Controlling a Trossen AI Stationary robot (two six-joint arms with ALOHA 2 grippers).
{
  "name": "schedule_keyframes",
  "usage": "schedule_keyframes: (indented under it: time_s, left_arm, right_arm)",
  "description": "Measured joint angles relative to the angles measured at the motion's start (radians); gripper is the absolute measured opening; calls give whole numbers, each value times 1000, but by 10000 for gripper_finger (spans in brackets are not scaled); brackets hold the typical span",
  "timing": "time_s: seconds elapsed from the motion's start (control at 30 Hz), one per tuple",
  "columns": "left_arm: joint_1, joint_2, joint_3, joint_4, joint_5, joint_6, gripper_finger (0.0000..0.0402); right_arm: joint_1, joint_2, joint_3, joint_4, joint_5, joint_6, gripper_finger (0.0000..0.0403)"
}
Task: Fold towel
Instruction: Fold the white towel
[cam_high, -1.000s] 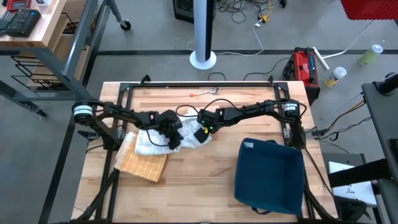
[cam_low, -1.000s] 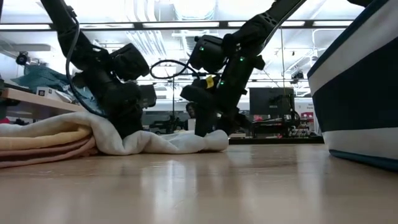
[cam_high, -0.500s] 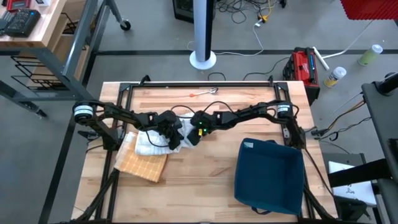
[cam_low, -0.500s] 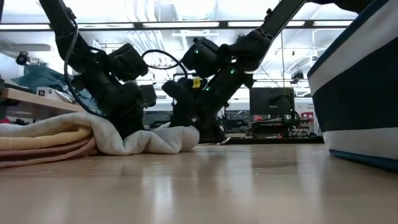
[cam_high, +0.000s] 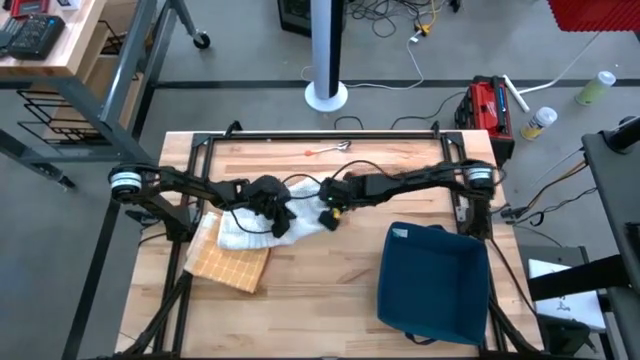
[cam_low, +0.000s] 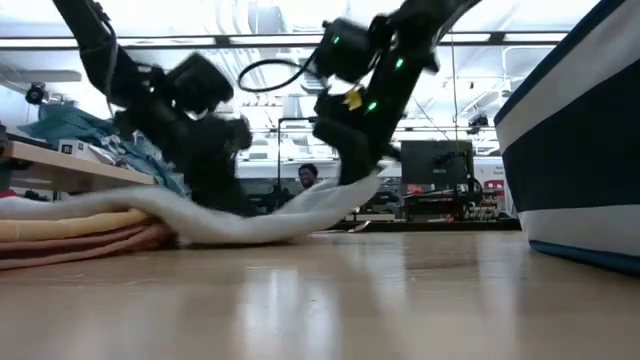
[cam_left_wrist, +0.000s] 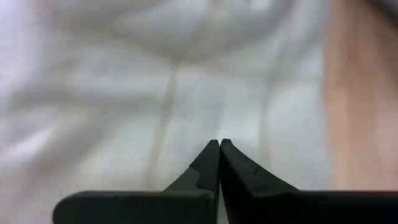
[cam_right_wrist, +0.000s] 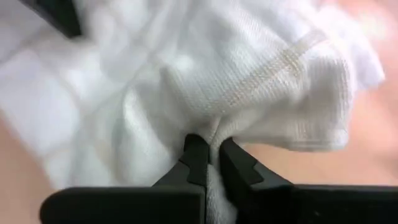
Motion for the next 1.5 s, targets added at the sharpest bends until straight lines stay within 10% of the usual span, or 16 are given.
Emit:
schedule_keyframes:
  time_s: [0.67, 1.17, 1.5]
  left_arm:
    - [-6, -180, 39, -83, -180, 1, 0]
    - [-8, -195, 43, -310, -292, -26, 0]
    - [-10, -522, 36, -481, -314, -38, 0]
  right_arm:
    - [-16, -255, 90, -647, 603, -92, 9]
    - [7, 120, 463, -616, 441, -176, 9]
    - [12, 315, 749, -573, 232, -241, 9]
